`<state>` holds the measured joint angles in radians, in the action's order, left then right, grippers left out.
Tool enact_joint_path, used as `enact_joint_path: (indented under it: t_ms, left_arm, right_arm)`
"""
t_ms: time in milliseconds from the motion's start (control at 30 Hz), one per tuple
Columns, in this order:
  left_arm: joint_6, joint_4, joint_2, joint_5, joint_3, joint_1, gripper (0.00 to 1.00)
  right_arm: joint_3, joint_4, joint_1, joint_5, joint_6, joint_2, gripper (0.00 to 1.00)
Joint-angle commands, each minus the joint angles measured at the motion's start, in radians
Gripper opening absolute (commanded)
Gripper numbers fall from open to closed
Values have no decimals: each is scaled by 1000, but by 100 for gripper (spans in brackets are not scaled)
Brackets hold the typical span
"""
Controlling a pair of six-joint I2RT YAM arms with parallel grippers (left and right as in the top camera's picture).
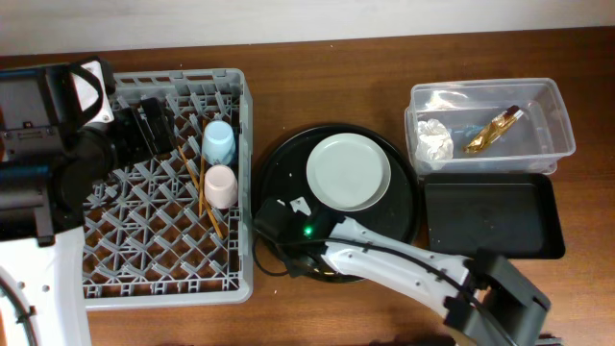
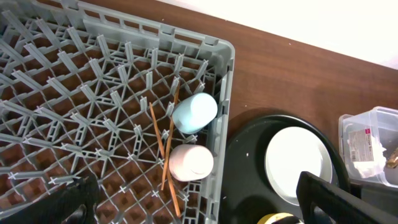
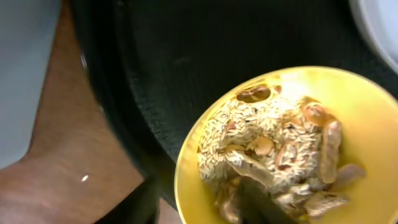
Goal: Sort waste into correct bins and load items into the dishwasher rack
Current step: 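Grasp the rim of the yellow bowl with the right gripper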
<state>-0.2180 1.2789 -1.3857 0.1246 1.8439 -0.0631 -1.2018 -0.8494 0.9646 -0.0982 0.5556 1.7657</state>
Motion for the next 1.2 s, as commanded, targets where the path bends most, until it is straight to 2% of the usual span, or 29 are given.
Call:
enact_joint_path:
  t_ms: [0,100,133,267,800,833,900,933,1000,1167]
  left_arm:
    - [2,-2,0,10,10,-2,99]
    - [2,-2,0,10,10,-2,99]
    - [2,-2,0,10,10,-2,99]
    - [2,-2,0,10,10,-2,99]
    - [2,-2,0,10,10,-2,99]
    - [2,-2,0,10,10,-2,99]
    - [2,-2,0,10,10,-2,99]
    - [2,-2,0,10,10,-2,99]
    - [2,-2,0,10,10,-2,99]
    - [2,-2,0,10,10,-2,99]
  right_arm:
    - [3,2,5,-11,11,27,30]
    - [6,12,5,-11,11,27,27]
    - [16,12,5,-12,11,27,23]
    - [37,10,3,-56,30,27,21]
    - [84,55,5,0,30,27,22]
    - [89,57,5,0,29,27,20]
    - [87,57,5,0,29,26,12]
    - [77,46,4,0,29,25,7]
    - [34,-15,4,0,29,23,4]
    - [-152,-223,3,-39,29,12,4]
